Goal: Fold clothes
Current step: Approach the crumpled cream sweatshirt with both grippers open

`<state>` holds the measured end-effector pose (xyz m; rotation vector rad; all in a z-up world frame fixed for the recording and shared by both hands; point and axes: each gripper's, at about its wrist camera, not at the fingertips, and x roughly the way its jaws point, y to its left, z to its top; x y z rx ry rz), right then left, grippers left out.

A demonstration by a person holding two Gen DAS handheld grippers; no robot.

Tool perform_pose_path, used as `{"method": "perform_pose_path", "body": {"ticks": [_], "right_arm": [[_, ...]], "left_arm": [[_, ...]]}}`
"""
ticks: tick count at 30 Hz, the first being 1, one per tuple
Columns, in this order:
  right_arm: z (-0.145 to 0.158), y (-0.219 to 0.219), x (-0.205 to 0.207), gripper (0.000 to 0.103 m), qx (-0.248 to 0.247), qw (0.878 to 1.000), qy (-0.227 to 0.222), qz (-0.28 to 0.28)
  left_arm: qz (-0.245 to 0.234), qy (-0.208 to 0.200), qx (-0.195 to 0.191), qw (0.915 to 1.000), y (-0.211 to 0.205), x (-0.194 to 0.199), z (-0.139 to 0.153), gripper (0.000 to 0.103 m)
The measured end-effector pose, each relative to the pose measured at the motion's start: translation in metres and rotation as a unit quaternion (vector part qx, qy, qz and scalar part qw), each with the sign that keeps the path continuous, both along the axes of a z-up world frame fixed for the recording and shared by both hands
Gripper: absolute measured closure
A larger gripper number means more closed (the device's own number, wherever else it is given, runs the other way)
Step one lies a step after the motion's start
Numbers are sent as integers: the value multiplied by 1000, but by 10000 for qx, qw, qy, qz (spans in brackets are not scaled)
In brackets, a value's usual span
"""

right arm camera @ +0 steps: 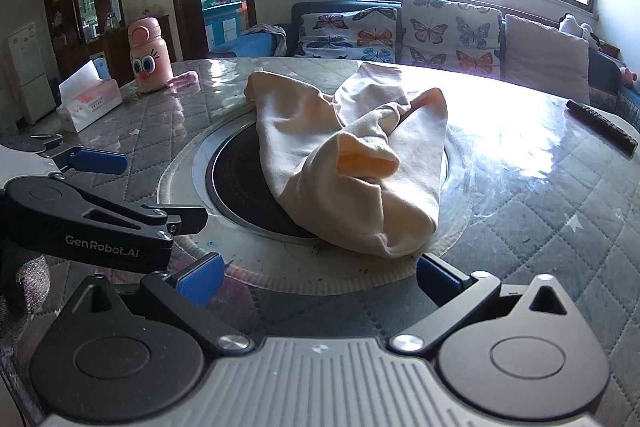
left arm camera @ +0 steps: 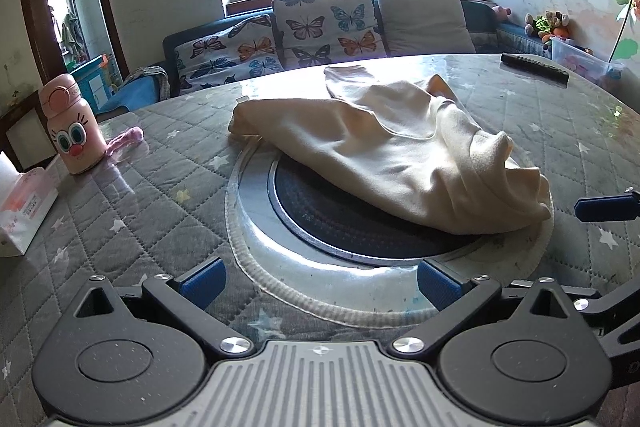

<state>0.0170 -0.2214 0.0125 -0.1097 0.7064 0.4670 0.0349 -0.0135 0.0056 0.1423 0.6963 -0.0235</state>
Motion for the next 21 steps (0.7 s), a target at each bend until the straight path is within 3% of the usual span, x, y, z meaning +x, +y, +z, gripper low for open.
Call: {"method": "perform_pose_path", "body": {"ticks": [21], "right_arm": [[20,1,20,0,105,9998,-185,0]], "left_arm": [[53,31,-76,10000,12,25,-1,0]]}}
